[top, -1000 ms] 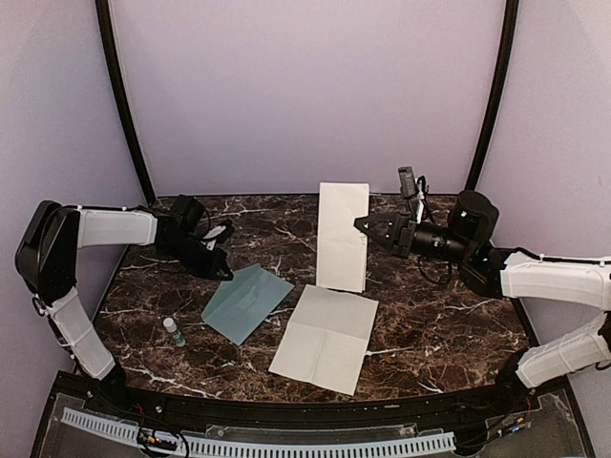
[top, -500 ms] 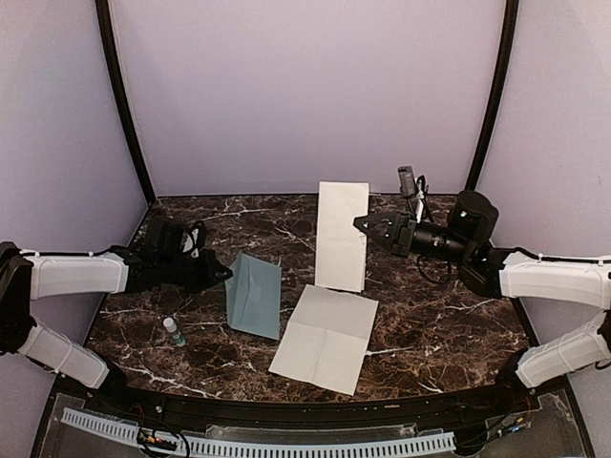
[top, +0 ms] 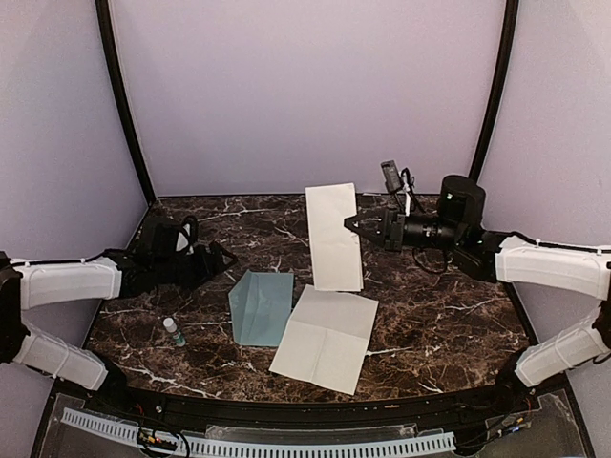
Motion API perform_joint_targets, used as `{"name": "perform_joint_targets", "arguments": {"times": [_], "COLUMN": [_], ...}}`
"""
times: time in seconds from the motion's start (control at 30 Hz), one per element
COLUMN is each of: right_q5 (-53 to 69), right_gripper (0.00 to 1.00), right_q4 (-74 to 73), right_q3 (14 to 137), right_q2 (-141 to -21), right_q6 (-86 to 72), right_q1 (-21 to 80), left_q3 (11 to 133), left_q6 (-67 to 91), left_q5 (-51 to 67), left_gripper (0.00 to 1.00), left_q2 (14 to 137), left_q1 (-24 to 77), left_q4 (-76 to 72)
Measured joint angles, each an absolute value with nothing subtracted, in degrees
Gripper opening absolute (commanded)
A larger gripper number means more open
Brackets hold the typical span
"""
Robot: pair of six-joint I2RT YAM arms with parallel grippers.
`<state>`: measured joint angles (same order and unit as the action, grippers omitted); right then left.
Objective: Place the letter into the envelope and seal it
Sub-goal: Adjust the envelope at the center of the board, then adjust the letter.
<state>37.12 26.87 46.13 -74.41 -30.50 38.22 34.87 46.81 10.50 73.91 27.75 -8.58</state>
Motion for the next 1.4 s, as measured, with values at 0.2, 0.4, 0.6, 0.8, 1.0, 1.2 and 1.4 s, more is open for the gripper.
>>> {"name": "perform_joint_targets", "arguments": {"times": [0.2,0.4,0.6,0.8,1.0,1.2,1.4], "right_q5": [40.5,40.9,41.4,42.2,43.0,43.7,43.7], "right_gripper": [0.00,0.00,0.00,0.00,0.00,0.00,0.00], "right_q4": [10.7,-3.9,-13.2,-18.7,-20.9,-22.9,-23.7], "right_q3": [55.5,63.6,67.3,70.8,73.3,74.1,74.4], "right_q2": [-75.2,-79.4,-83.9,-86.3,-87.5,-89.3,-89.6], "right_q6": [-21.7,-14.3,-10.6,-8.3,-7.0,-5.9,-5.1], "right_q1": [38.9,42.8,47.0,48.9,49.6,50.0,50.0], "left_q3": [50.4,66.9,70.2,73.8,74.0,74.0,74.0], "left_q6": [27.6,11.9,5.5,0.4,-1.6,-1.2,-1.5], "left_q5": [15.8,31.4,41.5,44.1,47.1,50.4,51.7], "left_gripper": [0.85,0.88,0.88,0.69,0.40,0.12,0.00], "left_q2": [67.5,71.2,76.7,82.5,83.5,83.6,83.8], "left_q1": [24.9,30.3,35.3,38.5,40.1,40.4,40.7], "left_q4": [1.0,10.5,17.4,23.8,25.9,25.2,25.4]}}
